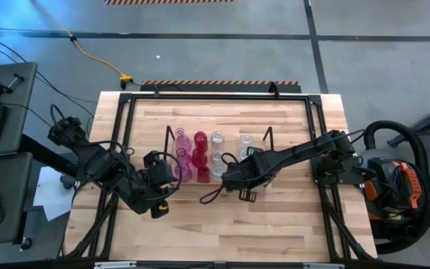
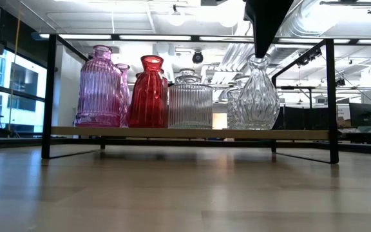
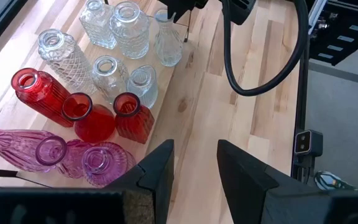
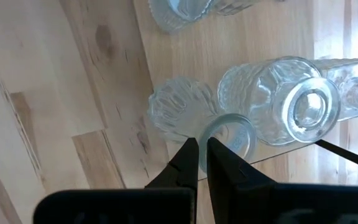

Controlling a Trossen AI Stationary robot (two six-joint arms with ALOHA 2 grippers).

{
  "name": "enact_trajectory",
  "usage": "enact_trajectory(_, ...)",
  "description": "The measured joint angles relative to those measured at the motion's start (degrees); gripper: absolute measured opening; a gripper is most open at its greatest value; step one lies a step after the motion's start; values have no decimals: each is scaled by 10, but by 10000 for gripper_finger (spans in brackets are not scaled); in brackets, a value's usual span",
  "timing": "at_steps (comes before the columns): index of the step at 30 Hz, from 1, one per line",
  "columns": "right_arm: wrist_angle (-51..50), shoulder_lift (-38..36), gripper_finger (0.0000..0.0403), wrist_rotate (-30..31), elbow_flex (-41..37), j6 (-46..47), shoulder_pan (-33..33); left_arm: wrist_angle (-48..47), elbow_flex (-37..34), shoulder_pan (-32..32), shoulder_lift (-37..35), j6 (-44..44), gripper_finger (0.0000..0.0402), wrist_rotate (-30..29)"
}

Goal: Sort vases onto shelf
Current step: Put the transparent vase aligned with the other transparent vases on the shelf

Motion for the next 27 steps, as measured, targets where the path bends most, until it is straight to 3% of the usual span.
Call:
enact_trajectory(8,19,0,7,-16,0,-2,0,0,0,0,0,-1,115,0)
enact_trajectory(17,17,0,69,1,0,19,0,0,0,0,0,0,115,0)
enact_trajectory(27,6,0,73,3,15,27,0,0,0,0,0,1,115,0)
